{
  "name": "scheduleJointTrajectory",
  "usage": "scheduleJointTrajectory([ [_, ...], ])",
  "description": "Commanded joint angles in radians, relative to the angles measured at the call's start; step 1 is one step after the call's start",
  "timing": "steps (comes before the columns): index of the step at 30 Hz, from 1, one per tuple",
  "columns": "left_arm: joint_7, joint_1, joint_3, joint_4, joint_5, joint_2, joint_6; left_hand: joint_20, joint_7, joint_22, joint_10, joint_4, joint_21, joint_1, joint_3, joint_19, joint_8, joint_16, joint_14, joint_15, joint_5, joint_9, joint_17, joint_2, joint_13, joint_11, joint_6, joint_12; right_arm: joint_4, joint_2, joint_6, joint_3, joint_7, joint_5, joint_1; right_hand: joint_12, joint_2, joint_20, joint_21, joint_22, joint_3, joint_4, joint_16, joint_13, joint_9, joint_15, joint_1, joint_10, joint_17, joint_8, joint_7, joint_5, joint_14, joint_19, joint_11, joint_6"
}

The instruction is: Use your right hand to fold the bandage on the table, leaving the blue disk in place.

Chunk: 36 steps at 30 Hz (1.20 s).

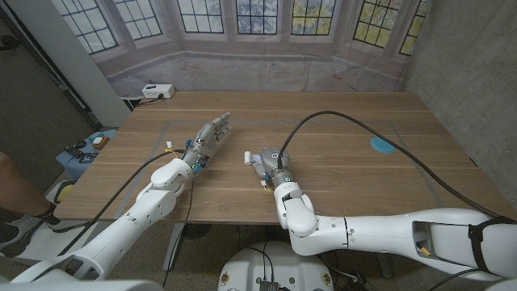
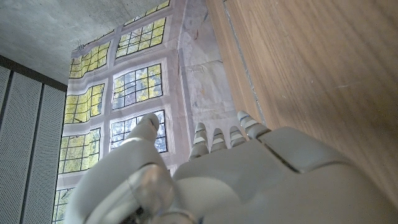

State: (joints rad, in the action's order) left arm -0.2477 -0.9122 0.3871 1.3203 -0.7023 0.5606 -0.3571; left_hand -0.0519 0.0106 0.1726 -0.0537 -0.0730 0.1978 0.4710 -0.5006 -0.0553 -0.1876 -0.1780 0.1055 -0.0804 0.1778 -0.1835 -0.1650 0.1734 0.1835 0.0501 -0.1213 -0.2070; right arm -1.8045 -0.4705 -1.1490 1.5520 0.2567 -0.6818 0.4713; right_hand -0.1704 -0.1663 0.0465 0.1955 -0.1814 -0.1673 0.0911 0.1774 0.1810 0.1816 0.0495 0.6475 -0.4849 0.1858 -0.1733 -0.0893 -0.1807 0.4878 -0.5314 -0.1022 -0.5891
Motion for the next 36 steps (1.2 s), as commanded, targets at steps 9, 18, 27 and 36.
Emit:
scheduleJointTrajectory([
  [9, -0.008, 0.003, 0.002, 0.0, 0.0, 0.001, -0.004, 0.0, 0.002, 0.003, -0.004, -0.002, -0.002, 0.003, -0.007, 0.001, 0.001, 0.002, 0.005, -0.002, 0.005, -0.003, -0.003, 0.006, 0.004, -0.005, 0.001, 0.002, -0.015, -0.008, 0.068, -0.114, -0.081, -0.164, 0.102, -0.009, -0.003, -0.001, 0.007, -0.002, -0.014, -0.006, 0.01, -0.001, -0.001, 0.001, -0.001, -0.003, 0.002, -0.012, -0.004, -0.005, 0.003, 0.003, -0.003, -0.003],
  [18, -0.009, 0.002, 0.002, 0.005, 0.0, 0.005, -0.001, 0.0, 0.002, 0.002, -0.004, -0.002, -0.002, 0.003, -0.007, 0.001, 0.001, 0.001, 0.005, -0.001, 0.005, -0.003, -0.003, 0.006, 0.004, -0.004, 0.001, 0.002, -0.034, -0.002, 0.092, -0.171, -0.118, -0.226, 0.15, -0.013, 0.001, -0.001, 0.01, -0.002, -0.019, -0.011, 0.014, -0.001, -0.001, 0.001, -0.001, -0.013, 0.001, -0.017, -0.009, -0.003, 0.01, -0.003, -0.004, -0.016],
  [27, -0.004, -0.006, -0.001, 0.016, 0.003, 0.011, -0.003, -0.001, 0.002, 0.002, -0.004, -0.003, -0.003, 0.003, -0.008, 0.002, 0.001, 0.002, 0.005, -0.001, 0.005, -0.003, -0.002, 0.006, 0.004, -0.004, 0.002, 0.002, -0.053, 0.005, 0.126, -0.24, -0.131, -0.264, 0.207, -0.017, 0.004, -0.001, 0.012, -0.002, -0.023, -0.015, 0.016, -0.001, -0.001, 0.0, -0.001, -0.024, 0.0, -0.018, -0.009, -0.002, 0.017, -0.006, 0.0, -0.02],
  [36, 0.013, -0.024, -0.006, 0.043, 0.006, 0.02, -0.003, 0.0, 0.002, 0.002, -0.004, -0.003, -0.003, 0.003, -0.008, 0.002, 0.0, 0.001, 0.005, 0.0, 0.005, -0.003, -0.002, 0.006, 0.004, -0.006, 0.0, 0.002, -0.086, 0.011, 0.167, -0.331, -0.122, -0.255, 0.267, -0.019, 0.006, -0.001, 0.013, -0.002, -0.025, -0.017, 0.016, -0.001, -0.001, 0.012, -0.005, -0.032, 0.0, -0.018, -0.006, -0.001, 0.017, -0.007, 0.005, -0.022],
])
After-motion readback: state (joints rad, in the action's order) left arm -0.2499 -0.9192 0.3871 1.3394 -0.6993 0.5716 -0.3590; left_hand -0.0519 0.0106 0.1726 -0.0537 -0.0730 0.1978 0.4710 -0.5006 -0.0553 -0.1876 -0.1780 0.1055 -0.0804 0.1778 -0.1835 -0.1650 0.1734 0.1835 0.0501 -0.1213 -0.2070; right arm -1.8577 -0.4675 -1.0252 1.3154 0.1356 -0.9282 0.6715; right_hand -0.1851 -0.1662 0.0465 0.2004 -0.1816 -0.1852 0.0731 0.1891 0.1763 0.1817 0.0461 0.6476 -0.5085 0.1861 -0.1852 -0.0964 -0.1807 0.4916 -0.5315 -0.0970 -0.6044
